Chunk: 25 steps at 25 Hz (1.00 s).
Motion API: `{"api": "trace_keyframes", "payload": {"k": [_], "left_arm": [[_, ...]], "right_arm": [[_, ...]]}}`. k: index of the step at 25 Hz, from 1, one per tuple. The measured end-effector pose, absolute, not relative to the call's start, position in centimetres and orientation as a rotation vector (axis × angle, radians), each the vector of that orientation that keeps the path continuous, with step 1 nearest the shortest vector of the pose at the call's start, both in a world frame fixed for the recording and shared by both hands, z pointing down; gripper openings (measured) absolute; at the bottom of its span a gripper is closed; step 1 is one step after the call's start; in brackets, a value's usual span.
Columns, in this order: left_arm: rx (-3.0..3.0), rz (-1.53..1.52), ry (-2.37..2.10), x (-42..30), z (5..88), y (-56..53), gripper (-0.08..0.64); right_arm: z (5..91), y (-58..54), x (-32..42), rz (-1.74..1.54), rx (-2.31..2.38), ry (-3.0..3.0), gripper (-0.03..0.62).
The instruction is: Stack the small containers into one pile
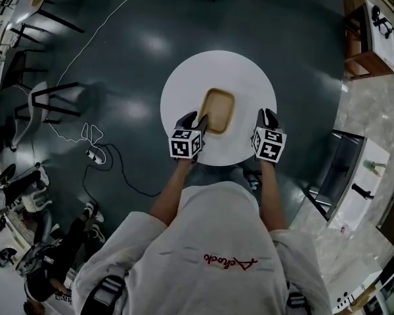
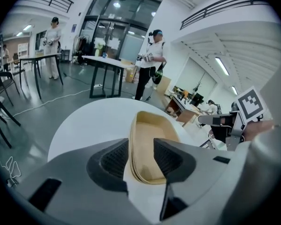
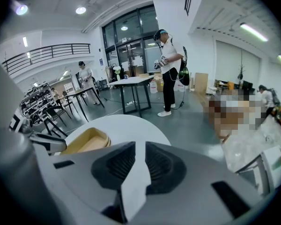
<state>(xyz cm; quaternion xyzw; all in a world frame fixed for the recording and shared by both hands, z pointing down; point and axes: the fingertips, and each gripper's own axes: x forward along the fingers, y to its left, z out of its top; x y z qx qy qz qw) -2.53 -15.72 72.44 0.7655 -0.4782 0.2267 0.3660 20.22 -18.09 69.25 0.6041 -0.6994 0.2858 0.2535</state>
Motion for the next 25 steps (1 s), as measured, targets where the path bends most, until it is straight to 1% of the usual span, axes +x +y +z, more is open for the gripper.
{"api": "trace_keyframes", "payload": {"k": [5, 6, 9, 11, 14, 17, 25], "left_arm": [[2.011, 0.593, -1.26, -3.0, 71.1, -16.0, 0.149], [2.022, 0.599, -1.261, -3.1, 70.7, -16.0, 0.137], [2.059, 0.602, -1.267, -3.1, 69.4, -15.9, 0.055], [2.081, 0.593, -1.264, -2.9, 68.4, -15.8, 0.02], [2.142, 0.556, -1.279, -2.6, 66.5, -16.4, 0.013], [2.206, 0.514, -1.3, -2.4, 64.0, -16.9, 0.012], [2.334, 0.39, -1.337, -0.7, 56.8, -16.9, 0.012]], "right_arm": [[68.7, -17.8, 19.8, 0.772, 1.638, -1.919, 0.074], [68.4, -17.8, 19.7, 0.77, 1.637, -1.925, 0.074], [67.7, -17.6, 19.6, 0.762, 1.633, -1.943, 0.074], [67.1, -17.4, 19.7, 0.75, 1.634, -1.956, 0.067], [65.7, -17.8, 19.6, 0.692, 1.634, -2.004, 0.037], [63.7, -17.9, 19.4, 0.62, 1.629, -2.075, 0.023], [57.8, -16.1, 19.2, 0.47, 1.596, -2.286, 0.02]]}}
